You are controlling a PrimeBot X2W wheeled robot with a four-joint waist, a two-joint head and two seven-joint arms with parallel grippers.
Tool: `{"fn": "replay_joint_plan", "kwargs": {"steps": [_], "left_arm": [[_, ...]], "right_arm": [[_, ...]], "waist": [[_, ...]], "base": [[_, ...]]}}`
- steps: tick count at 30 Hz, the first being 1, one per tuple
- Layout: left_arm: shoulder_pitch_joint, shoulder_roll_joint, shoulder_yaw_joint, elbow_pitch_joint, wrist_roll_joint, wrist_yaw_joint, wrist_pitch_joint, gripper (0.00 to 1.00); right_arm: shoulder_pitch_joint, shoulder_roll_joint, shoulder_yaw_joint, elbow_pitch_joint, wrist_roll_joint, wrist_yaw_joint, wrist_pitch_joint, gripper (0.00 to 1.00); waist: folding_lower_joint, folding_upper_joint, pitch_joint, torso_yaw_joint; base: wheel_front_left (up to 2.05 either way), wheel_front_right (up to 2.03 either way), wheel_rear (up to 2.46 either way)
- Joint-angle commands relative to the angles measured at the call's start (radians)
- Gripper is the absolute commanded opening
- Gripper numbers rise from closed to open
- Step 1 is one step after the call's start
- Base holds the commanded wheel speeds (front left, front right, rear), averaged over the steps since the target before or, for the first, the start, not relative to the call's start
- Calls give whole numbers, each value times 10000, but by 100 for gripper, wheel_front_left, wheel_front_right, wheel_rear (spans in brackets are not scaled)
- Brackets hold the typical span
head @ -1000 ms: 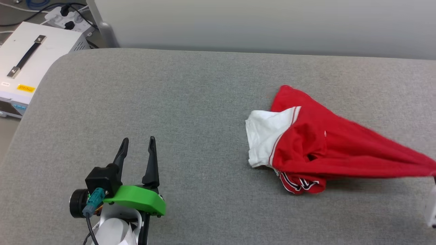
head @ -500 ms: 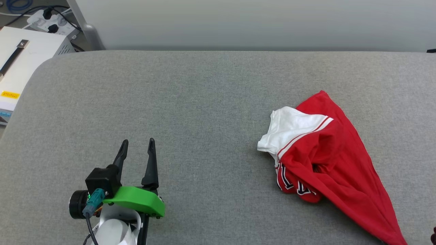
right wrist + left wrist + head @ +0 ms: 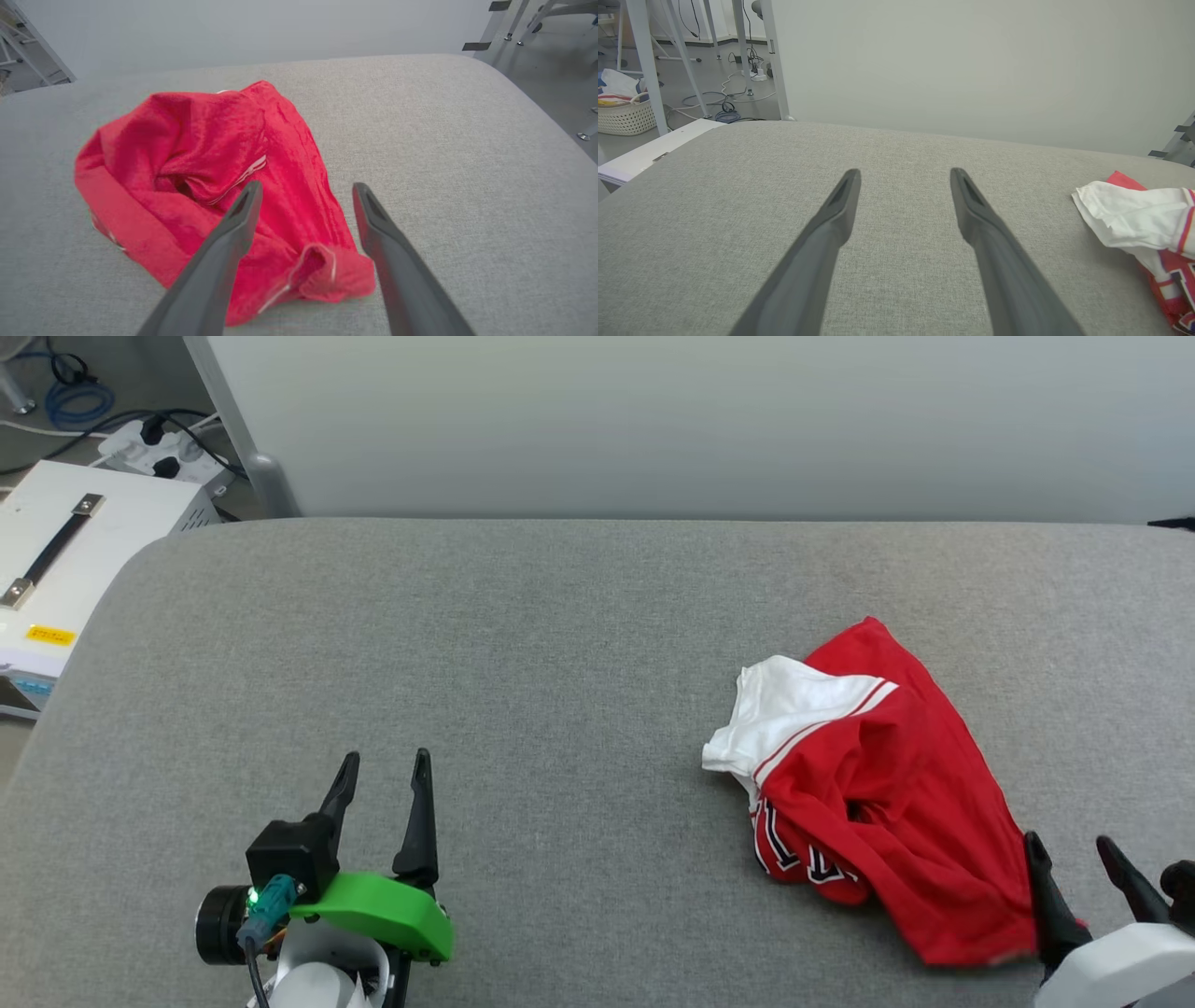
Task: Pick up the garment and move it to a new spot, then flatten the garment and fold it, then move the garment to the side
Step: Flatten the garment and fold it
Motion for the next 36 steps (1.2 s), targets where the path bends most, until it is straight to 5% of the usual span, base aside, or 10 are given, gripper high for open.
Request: {"fn": "replay_joint_plan", "kwargs": {"steps": [1,13,24,36], "left_arm": [[145,61,-3,-4,-13,40,39,100],[-239,106,-634,-168,-103,-208,1606,100],[-2901,-463,-2346,502,-423,-1057,4418,100],[-5711,-686,-3726,2221,-1221,-1385,6174,100]], "right_arm": [[-166,31,138,-228,34,-6,-317,100],[-241,222,447,-908,-207,-6,-998,100],[-1013,205,933,-1027,-218,-6,-1048,100],[-1697,168,1148,-694,-92,-6,-1325,100]], "waist": [[0,0,-189,52],[0,0,-358,-51],[0,0,949,-853],[0,0,2097,-1541]], "base": [[0,0,0],[0,0,0],[0,0,0],[0,0,0]]}}
